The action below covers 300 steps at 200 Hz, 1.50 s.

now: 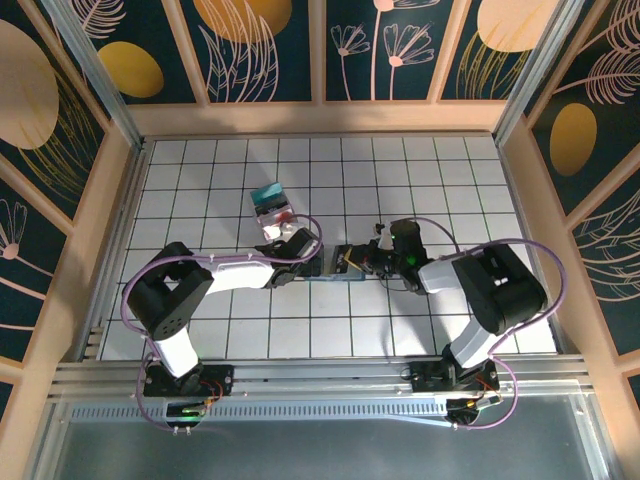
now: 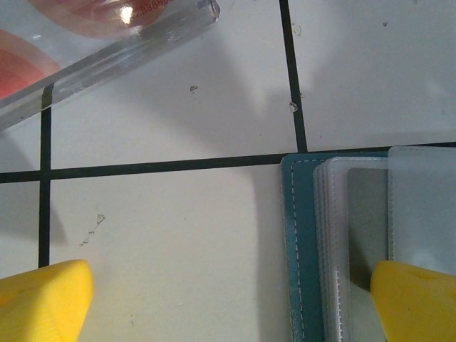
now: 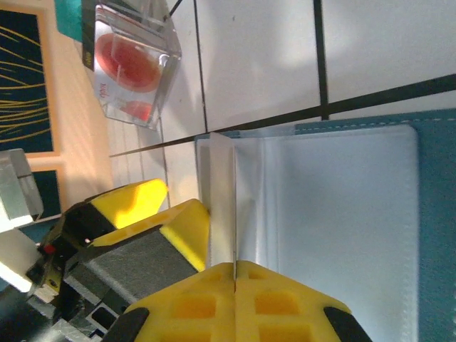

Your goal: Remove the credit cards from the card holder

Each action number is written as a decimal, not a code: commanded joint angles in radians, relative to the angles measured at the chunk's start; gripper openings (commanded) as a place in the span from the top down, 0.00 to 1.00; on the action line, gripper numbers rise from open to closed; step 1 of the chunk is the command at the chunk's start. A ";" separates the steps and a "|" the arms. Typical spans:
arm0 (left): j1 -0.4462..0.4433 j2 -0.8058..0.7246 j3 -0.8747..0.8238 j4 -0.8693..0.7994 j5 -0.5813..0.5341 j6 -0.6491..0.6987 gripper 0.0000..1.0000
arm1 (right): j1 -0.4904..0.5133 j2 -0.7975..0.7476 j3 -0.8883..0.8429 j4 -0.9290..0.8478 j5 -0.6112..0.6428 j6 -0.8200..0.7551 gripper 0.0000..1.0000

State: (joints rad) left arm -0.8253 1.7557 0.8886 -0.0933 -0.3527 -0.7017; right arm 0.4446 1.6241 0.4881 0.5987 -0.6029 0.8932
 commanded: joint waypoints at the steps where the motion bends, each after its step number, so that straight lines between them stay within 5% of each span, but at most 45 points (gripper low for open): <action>1: -0.003 -0.004 -0.003 -0.123 -0.033 -0.001 0.01 | -0.009 -0.055 0.040 -0.170 0.079 -0.093 1.00; 132: -0.002 -0.152 0.065 -0.114 -0.071 -0.034 0.01 | -0.012 -0.262 0.087 -0.386 0.223 -0.194 1.00; 196: 0.008 -0.340 -0.033 0.133 -0.045 -0.067 0.02 | -0.011 -0.358 0.065 -0.312 0.260 -0.188 1.00; 215: 0.034 -0.390 -0.078 0.227 0.031 -0.060 0.03 | -0.012 -0.385 0.047 -0.261 0.271 -0.172 1.00; 257: 0.144 -0.447 -0.193 0.522 0.389 -0.092 0.05 | -0.012 -0.398 0.029 -0.082 0.220 -0.129 1.00; 300: 0.165 -0.411 -0.188 0.602 0.559 -0.095 0.07 | -0.012 -0.359 0.036 0.119 0.098 -0.077 1.00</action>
State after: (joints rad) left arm -0.6720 1.3258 0.7048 0.3679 0.0376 -0.7734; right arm 0.4389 1.2446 0.5270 0.5266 -0.4156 0.7723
